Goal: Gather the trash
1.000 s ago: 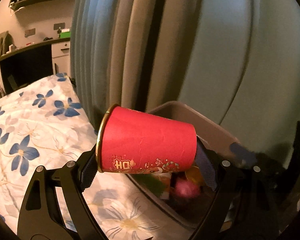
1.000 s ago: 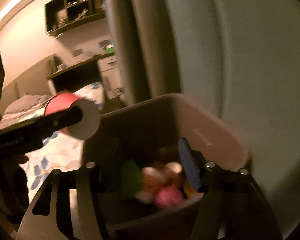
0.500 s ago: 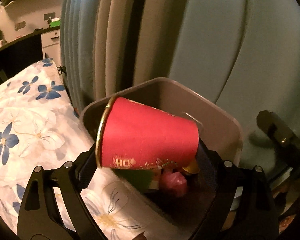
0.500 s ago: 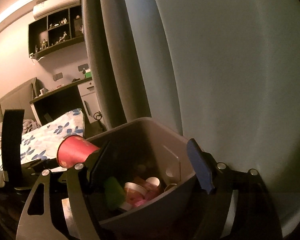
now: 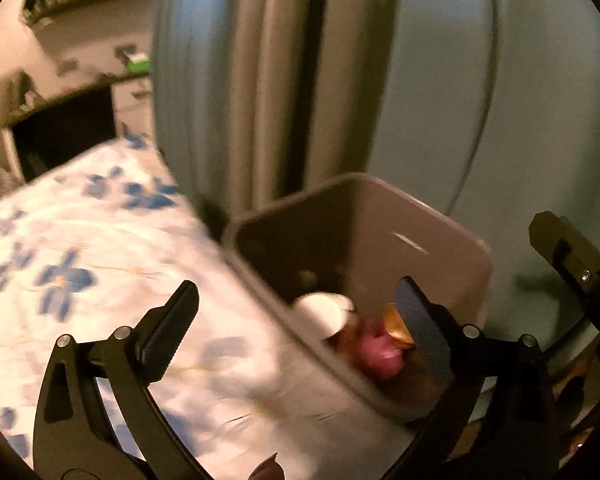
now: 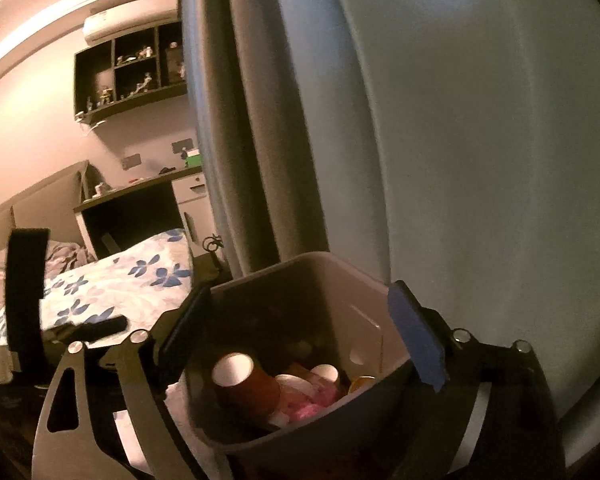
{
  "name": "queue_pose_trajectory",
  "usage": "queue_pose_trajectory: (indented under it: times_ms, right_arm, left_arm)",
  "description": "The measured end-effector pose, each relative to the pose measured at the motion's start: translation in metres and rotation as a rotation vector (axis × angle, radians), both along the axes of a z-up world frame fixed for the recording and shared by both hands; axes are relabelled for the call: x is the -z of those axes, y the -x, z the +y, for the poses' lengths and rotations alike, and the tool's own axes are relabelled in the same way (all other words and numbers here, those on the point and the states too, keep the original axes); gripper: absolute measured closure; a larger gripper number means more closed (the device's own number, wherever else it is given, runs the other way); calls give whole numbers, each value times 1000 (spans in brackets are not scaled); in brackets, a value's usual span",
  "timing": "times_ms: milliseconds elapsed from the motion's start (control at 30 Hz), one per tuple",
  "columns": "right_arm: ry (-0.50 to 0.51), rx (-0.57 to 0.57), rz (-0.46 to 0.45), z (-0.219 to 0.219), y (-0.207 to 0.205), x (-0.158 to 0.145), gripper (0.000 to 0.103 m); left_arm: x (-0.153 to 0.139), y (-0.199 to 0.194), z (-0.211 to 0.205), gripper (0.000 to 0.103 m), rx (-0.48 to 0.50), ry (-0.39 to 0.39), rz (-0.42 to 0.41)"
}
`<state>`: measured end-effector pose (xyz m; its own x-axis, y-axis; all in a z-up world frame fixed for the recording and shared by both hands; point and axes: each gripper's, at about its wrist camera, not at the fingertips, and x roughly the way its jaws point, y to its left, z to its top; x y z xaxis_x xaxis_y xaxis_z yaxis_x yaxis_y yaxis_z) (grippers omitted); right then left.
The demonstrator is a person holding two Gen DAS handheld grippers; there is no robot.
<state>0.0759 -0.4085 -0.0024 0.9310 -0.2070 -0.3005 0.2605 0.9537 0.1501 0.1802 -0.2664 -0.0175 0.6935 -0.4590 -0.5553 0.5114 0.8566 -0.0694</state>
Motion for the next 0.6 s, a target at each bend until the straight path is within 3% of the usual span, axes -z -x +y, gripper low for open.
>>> queue_pose_trajectory:
  times_ms: [100, 200, 600]
  right_arm:
    - [20, -27, 1, 13, -1, -1, 7]
    - [33, -68, -5, 31, -1, -2, 6]
    - [85, -206, 19, 115, 16, -7, 6]
  left_arm:
    - [-9, 15, 21, 6, -70, -46, -69]
    - [-18, 35, 53, 6, -154, -67, -125]
    - [-17, 84, 166, 6, -431, -28, -62]
